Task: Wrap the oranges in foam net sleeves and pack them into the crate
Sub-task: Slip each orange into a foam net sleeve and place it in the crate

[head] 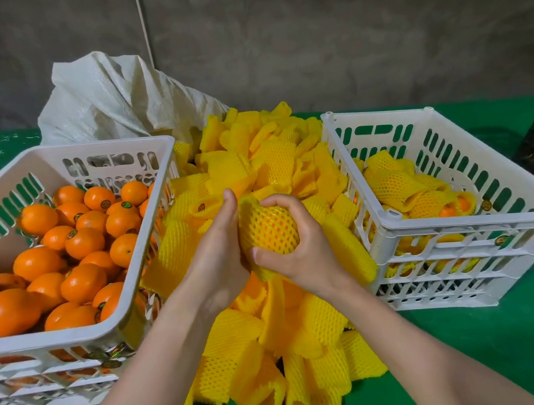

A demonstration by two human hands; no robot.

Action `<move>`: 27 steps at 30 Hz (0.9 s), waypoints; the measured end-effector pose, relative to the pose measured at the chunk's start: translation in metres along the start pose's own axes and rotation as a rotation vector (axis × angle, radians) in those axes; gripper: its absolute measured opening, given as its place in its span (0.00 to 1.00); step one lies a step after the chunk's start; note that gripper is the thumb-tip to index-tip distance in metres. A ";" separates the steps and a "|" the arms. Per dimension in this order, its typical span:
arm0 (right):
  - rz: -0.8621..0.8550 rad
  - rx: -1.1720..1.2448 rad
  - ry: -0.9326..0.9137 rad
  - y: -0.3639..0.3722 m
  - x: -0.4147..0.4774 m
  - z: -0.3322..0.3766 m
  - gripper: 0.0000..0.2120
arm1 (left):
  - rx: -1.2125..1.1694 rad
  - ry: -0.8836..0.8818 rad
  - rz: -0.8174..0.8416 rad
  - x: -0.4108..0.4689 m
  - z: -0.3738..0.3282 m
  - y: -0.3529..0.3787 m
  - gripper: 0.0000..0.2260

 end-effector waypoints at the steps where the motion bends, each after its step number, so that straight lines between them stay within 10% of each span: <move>1: -0.029 -0.015 -0.012 -0.003 -0.001 0.000 0.26 | -0.028 0.014 -0.041 0.003 0.003 -0.004 0.23; 8: -0.311 0.116 0.007 -0.081 0.012 -0.006 0.22 | 0.141 0.212 -0.211 0.020 0.015 0.002 0.13; 16: -0.575 0.019 0.089 -0.195 0.030 -0.047 0.24 | 1.166 0.672 0.081 0.056 0.022 0.134 0.10; 27: -0.514 -0.271 0.597 -0.246 0.088 -0.147 0.31 | 1.554 0.596 0.166 0.103 0.052 0.163 0.09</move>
Point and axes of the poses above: each hand's wrist, its own x-axis towards the middle knuckle, its own y-axis out of the palm, z = x × y, the point moved 10 cm from there along x, towards the middle knuckle, and after that the axes turned 2 degrees about z, right-handed, at the moved point
